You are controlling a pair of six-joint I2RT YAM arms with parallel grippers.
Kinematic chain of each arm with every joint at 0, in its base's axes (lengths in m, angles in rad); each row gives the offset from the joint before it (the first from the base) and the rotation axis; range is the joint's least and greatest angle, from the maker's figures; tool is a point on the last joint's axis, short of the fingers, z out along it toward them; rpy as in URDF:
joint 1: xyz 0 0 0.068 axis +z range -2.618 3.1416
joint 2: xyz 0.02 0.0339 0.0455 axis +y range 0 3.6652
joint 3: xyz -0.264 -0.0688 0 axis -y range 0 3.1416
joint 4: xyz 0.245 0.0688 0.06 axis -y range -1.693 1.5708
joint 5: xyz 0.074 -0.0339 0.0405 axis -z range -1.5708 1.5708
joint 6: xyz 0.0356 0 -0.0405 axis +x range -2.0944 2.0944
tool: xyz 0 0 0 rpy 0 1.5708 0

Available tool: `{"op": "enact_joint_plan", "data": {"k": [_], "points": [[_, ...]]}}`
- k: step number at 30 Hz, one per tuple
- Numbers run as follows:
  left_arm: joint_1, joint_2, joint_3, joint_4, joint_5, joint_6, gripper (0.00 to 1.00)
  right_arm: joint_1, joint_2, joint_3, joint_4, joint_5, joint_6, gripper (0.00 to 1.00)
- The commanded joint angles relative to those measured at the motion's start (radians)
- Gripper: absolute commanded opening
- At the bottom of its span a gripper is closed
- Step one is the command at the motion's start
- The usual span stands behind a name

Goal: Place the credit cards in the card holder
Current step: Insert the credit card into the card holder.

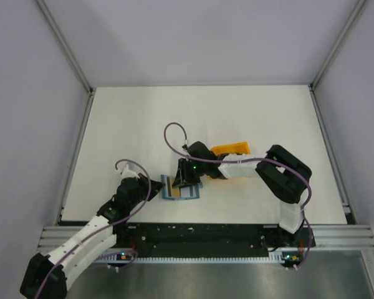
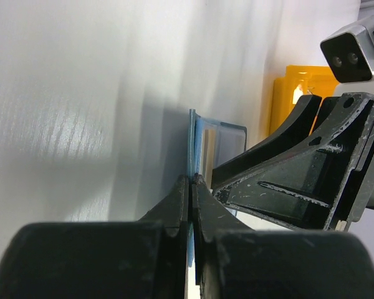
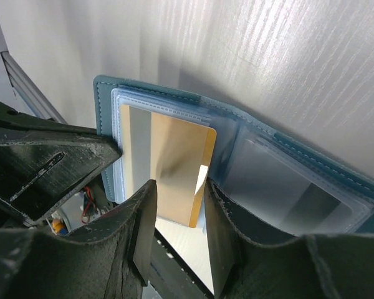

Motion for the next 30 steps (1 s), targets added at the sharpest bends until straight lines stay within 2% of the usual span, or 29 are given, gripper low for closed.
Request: {"op": "enact_joint_plan", "data": {"k": [1, 9, 18, 24, 30], "points": [[-0.004, -0.003, -0.088, 0.018, -0.005, 0.01, 0.0, 0.0, -0.035, 0.005, 0.096, -0.065, -0.008, 0.36], [-0.004, 0.053, -0.085, 0.068, 0.015, 0.014, 0.0, 0.021, -0.01, 0.027, 0.134, -0.115, 0.017, 0.36], [-0.003, 0.04, -0.09, 0.067, 0.014, 0.013, 0.0, 0.027, 0.008, 0.047, 0.151, -0.161, 0.012, 0.36], [-0.004, 0.006, -0.084, 0.039, 0.009, 0.017, 0.0, 0.018, -0.044, 0.047, -0.005, 0.019, -0.049, 0.36], [-0.004, -0.048, -0.08, -0.002, -0.018, 0.031, 0.0, 0.012, -0.124, 0.033, -0.047, 0.114, -0.109, 0.37]]}}
